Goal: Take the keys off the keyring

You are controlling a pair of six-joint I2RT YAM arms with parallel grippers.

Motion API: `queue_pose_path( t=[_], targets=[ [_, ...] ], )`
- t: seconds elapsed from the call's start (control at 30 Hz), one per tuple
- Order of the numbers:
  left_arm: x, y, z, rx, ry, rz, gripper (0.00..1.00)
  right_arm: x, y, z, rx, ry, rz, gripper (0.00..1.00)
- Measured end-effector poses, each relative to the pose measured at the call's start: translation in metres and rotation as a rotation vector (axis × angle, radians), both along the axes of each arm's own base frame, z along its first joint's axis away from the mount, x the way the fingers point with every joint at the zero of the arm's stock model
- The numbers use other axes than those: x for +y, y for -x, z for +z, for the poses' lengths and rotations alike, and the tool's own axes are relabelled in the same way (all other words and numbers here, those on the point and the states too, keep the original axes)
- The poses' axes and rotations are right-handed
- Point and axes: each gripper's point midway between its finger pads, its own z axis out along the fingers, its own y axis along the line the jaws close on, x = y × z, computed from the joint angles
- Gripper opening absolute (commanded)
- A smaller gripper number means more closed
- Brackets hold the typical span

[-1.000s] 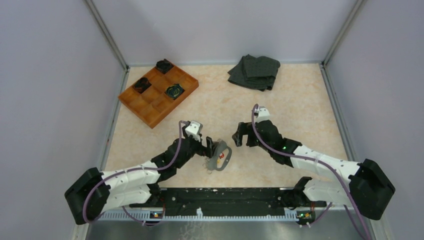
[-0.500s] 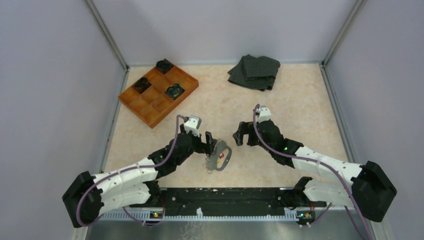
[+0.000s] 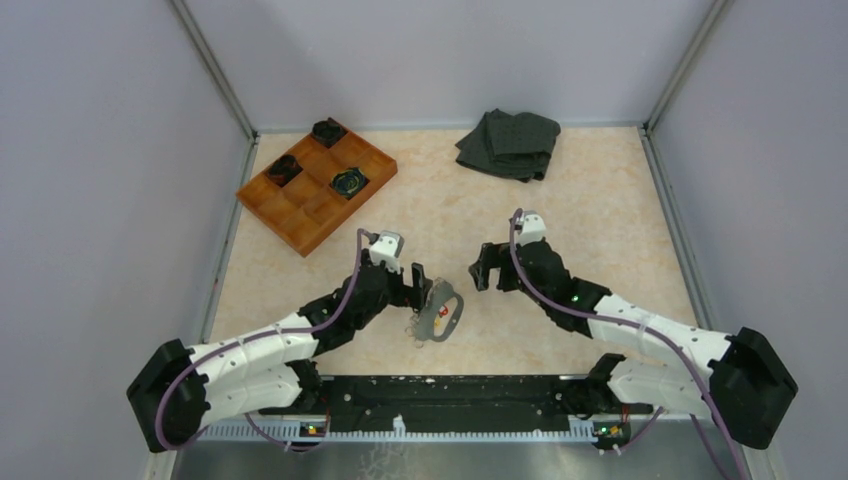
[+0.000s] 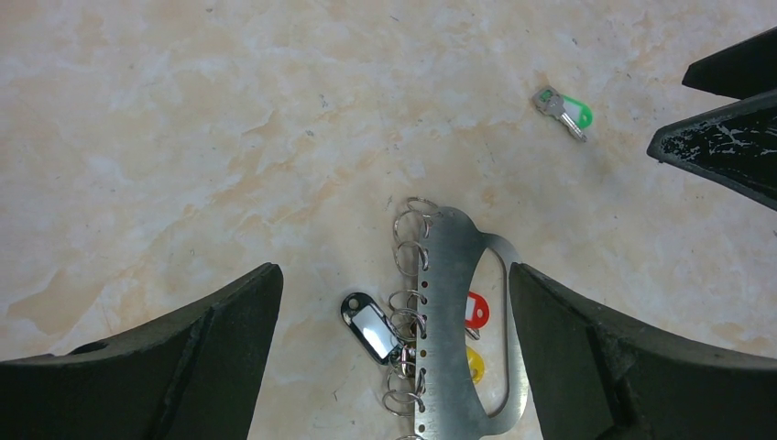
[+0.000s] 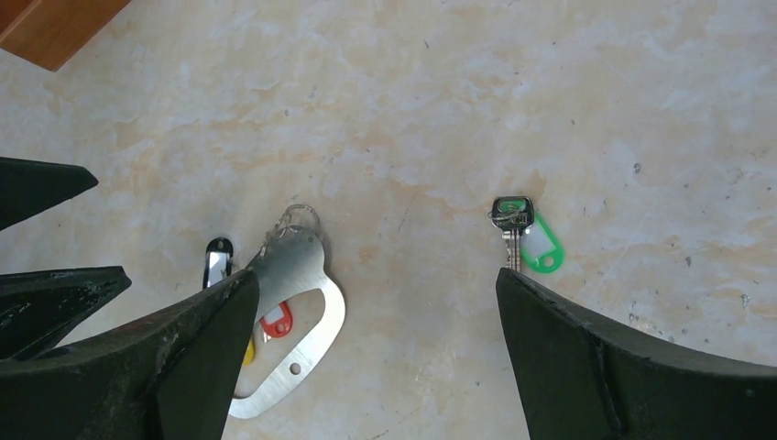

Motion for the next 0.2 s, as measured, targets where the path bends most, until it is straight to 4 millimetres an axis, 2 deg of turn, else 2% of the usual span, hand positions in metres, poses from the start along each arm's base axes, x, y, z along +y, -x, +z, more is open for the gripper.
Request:
queue_pose_path(
  t=[0.2],
  targets=[
    [0.001,-0.0006,-0.0002,-0.001,-0.003,0.006,0.99,-0.0037,0.0004,0.002,-0.008,0.009,-0.007,0.99]
  ],
)
